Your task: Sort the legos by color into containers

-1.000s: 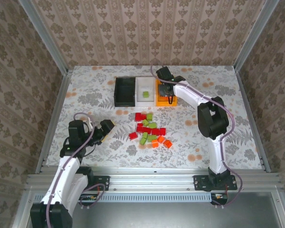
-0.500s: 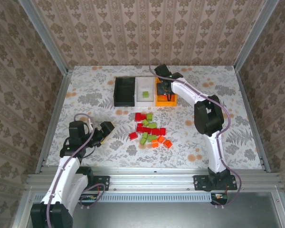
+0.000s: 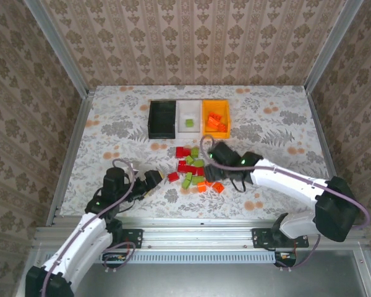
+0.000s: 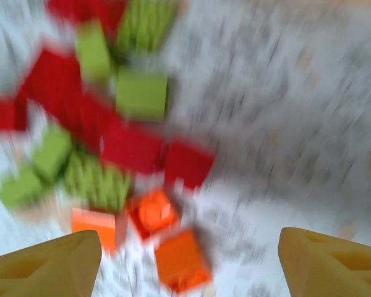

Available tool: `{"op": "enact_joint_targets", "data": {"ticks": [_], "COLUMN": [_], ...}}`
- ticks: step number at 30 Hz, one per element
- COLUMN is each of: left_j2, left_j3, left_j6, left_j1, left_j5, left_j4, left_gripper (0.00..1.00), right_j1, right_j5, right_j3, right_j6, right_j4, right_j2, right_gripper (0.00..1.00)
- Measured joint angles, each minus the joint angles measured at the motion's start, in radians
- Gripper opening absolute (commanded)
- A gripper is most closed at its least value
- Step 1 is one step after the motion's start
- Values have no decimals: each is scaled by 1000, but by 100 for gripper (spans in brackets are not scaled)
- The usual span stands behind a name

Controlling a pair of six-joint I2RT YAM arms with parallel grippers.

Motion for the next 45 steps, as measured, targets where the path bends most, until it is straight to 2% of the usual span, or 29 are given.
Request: {"op": "enact_joint_targets", "data": {"ticks": [4,10,13,18,25,30,33,40,43,45], "left_j2": [-20,-20,-20,-17,7,55,87,141,218,298], "left_j3": [-2,-2,-2,-1,13,30,48,86,134,182], "left_j6": [-41,-68,-71,-77,-77,-76,-74,-48,-14,10], "left_j1": [-98,-121,-129,-137,-140,-142,-145,-145,-127,-75], "left_j5": [-71,-127,-143,-164,-179,-181,-181,-189,-196,-167], "left_j4": [45,74,78,79,76,77,78,85,83,98], "left_gripper": [100,100,100,100,100,100,100,100,100,100], "right_j1": [67,77,77,69,1,-36,-36,-54,-137,-204], "right_j5": [-7,-19,-19,-11,18,32,32,64,65,65], "right_j3": [-118,-144,-141,-129,-117,-117,-118,-100,-14,67], "right_j6": [60,95,97,92,90,89,92,84,49,24], "right_j4": [-26,-23,0,39,103,133,141,113,117,127], "right_j2": [-2,6,59,162,185,190,187,88,89,126], "right_gripper": [84,84,82,74,59,40,35,34,33,32]}}
